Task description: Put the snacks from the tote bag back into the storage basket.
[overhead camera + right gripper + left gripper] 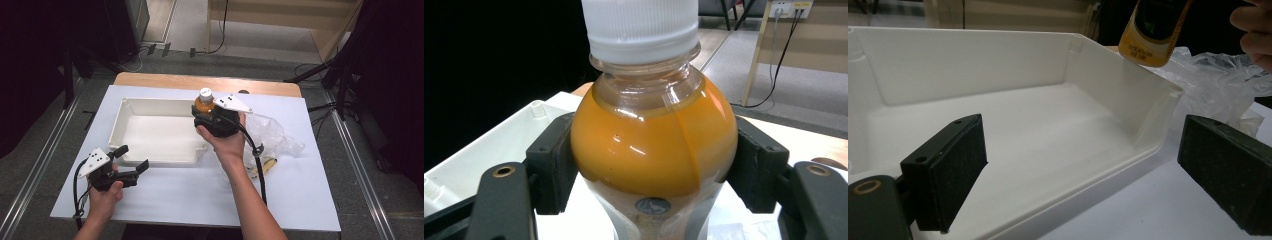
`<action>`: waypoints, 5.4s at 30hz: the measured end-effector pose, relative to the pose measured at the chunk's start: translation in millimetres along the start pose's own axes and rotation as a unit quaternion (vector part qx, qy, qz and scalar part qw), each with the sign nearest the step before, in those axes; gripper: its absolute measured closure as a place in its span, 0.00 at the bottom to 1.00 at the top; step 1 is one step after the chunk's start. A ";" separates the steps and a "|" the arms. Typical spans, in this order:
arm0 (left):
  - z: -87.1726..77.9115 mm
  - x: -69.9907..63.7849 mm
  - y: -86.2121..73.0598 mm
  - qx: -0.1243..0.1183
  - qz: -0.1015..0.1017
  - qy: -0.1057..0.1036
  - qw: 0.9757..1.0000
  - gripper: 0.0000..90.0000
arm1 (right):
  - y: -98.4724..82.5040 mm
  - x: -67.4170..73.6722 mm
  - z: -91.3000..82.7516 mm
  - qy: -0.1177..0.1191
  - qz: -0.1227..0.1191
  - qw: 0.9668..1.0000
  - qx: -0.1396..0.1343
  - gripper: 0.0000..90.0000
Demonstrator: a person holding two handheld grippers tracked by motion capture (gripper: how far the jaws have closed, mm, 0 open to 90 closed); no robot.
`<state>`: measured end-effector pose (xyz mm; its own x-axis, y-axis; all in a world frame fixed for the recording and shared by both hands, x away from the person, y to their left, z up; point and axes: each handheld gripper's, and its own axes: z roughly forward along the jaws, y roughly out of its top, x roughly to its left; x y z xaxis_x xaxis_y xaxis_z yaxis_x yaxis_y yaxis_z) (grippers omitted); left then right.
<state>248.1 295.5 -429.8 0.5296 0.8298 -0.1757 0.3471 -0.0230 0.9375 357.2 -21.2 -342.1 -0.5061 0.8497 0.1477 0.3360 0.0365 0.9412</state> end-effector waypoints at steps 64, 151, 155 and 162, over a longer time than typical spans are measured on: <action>-1.8 0.9 1.1 -0.003 0.000 -0.001 1.000 0.06 | -16.6 13.1 22.9 0.020 -0.002 1.000 0.019 0.34; -3.1 1.6 1.5 -0.005 0.000 0.000 1.000 0.06 | -43.8 9.9 35.4 0.000 0.003 0.999 0.037 0.32; -2.6 1.7 1.4 -0.006 -0.002 -0.001 1.000 0.06 | -36.8 5.9 24.6 -0.001 0.005 1.000 0.025 0.32; -1.2 1.8 0.8 -0.004 0.001 -0.003 1.000 0.06 | -29.8 2.9 8.7 -0.004 -0.004 1.000 0.012 0.33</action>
<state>248.4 297.7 -429.0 0.5349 0.8263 -0.1766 0.3409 -0.0198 0.9399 352.7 -15.3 -372.4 -0.5032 0.8531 0.1380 0.3505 0.0555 0.9349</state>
